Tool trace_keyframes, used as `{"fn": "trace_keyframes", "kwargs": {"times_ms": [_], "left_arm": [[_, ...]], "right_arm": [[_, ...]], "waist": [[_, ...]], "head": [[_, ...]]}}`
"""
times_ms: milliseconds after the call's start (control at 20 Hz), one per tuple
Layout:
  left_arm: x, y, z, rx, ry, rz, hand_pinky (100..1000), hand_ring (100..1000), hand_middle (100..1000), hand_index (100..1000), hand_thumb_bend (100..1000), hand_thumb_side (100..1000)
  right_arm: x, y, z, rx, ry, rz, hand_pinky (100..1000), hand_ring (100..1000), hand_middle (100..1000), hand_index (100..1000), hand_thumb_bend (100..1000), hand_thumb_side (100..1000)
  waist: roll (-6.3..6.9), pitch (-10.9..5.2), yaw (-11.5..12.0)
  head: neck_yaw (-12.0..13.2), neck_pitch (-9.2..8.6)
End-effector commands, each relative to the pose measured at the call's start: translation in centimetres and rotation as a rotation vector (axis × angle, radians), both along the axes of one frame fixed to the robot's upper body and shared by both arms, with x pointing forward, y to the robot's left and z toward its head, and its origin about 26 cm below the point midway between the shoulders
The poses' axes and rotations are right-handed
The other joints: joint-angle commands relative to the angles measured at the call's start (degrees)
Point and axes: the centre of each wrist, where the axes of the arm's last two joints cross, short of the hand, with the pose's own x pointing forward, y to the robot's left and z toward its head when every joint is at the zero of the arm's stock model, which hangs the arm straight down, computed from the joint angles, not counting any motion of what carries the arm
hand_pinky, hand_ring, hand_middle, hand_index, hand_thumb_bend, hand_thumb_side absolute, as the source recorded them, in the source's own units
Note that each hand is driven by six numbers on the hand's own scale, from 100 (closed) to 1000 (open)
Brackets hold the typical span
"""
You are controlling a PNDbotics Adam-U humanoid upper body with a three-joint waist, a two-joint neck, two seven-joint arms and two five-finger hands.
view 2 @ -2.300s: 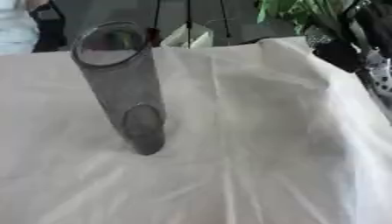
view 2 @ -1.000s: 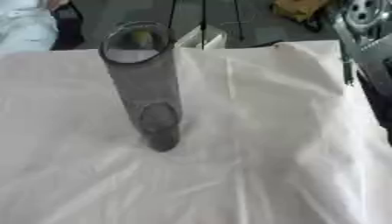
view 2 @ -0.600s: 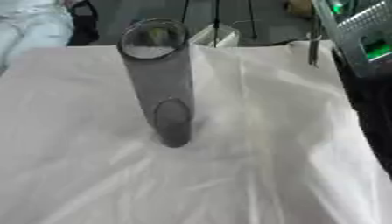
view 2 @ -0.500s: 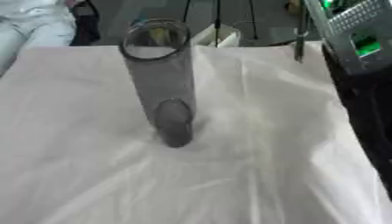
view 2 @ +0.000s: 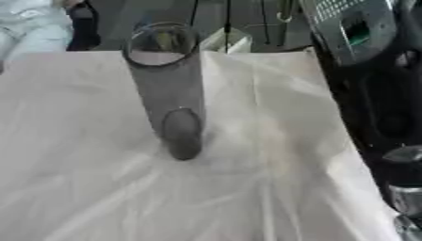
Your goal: Arrange flowers into the vase.
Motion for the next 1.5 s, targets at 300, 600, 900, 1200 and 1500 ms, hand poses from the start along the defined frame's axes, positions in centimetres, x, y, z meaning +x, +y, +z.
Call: {"fn": "trace_keyframes", "kwargs": {"times_ms": [300, 600, 900, 1200, 1500], "left_arm": [[-0.3, 0.2, 1.0, 0.04, -0.026, -0.001, 631, 777, 778, 866, 100, 1000], [-0.4, 0.3, 1.0, 0.045, -0.027, -0.001, 632, 777, 777, 866, 100, 1000], [-0.4, 0.2, 1.2, 0.045, -0.03, -0.004, 633, 776, 777, 865, 100, 1000], [-0.3, 0.2, 1.2, 0.038, -0.028, -0.008, 634, 776, 777, 865, 100, 1000], [-0.3, 0.1, 1.3, 0.033, -0.029, -0.012, 634, 776, 777, 865, 100, 1000]], "right_arm": [[-1.3, 1.1, 2.8, 0.07, -0.061, 0.07, 100, 100, 100, 100, 100, 645], [-1.4, 1.6, 3.7, 0.139, -0.031, 0.126, 100, 100, 100, 100, 100, 648], [-1.0, 2.3, 4.0, 0.197, 0.001, 0.17, 100, 100, 100, 100, 100, 652], [-0.7, 3.4, 3.7, 0.228, 0.049, 0.205, 100, 100, 100, 100, 100, 654], [-1.0, 4.4, 3.6, 0.247, 0.078, 0.241, 100, 100, 100, 100, 100, 656]], "waist": [[-1.44, -2.15, 0.38], [-2.11, -2.75, 0.88], [-2.58, -3.34, 1.47], [-2.69, -3.91, 2.05], [-2.9, -4.27, 2.43]], "head": [[-1.6, -1.35], [-2.27, -1.94], [-2.87, -2.31], [-3.74, -1.97], [-4.43, -1.36]]}}
